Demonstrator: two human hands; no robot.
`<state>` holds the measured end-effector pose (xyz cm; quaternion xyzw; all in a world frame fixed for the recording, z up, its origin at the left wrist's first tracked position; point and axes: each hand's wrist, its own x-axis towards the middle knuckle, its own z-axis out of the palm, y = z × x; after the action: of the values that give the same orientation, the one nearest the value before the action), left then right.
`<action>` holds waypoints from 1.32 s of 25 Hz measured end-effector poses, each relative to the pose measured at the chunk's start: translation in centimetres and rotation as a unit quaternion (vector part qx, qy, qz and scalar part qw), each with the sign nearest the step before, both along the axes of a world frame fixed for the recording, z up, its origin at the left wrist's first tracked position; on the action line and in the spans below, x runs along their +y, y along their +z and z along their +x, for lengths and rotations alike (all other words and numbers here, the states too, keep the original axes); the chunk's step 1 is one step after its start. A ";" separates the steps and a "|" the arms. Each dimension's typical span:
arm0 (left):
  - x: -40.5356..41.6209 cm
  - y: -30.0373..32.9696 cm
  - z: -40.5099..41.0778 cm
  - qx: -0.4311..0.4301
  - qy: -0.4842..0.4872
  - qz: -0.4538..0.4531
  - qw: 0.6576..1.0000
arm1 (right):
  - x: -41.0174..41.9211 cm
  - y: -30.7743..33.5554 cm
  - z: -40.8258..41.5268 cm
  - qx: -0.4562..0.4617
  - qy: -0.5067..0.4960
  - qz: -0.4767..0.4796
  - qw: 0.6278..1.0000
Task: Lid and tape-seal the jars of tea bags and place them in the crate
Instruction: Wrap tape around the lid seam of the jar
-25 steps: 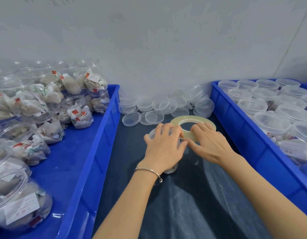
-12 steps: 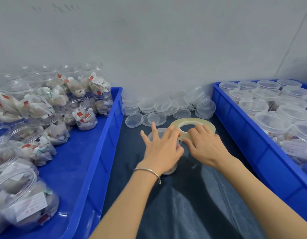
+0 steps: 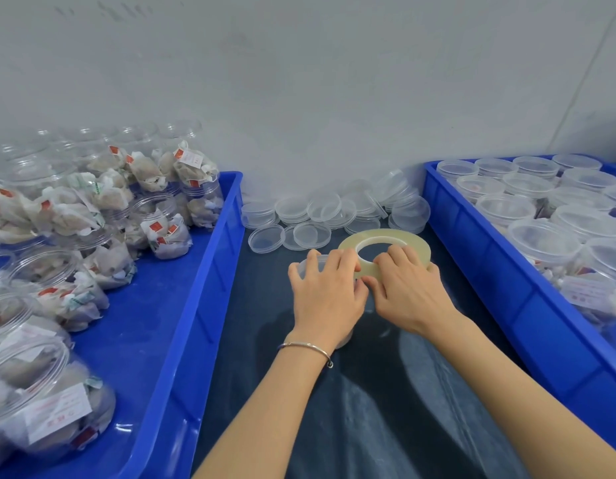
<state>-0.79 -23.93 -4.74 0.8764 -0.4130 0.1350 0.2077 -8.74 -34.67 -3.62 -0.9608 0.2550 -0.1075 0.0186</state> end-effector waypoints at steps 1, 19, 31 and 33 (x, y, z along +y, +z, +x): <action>-0.1 -0.1 0.0 -0.004 0.004 -0.007 1.000 | 0.1 0.0 0.0 -0.004 -0.006 -0.002 1.000; -1.4 0.9 3.0 0.053 -0.058 -0.019 0.997 | 4.8 1.1 0.5 -0.012 -0.207 0.026 0.978; -1.8 1.3 4.2 0.101 -0.079 -0.066 0.990 | 7.2 2.9 -1.4 -0.001 -0.210 0.057 0.976; -1.8 2.6 6.1 0.161 0.032 -0.094 0.982 | 9.5 2.8 -2.3 -0.097 -0.144 0.037 0.984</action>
<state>5.34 -25.73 -2.11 0.8759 -0.3313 0.0374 0.3487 -11.04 -25.22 -0.84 -0.8978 0.3911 -0.1925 0.0629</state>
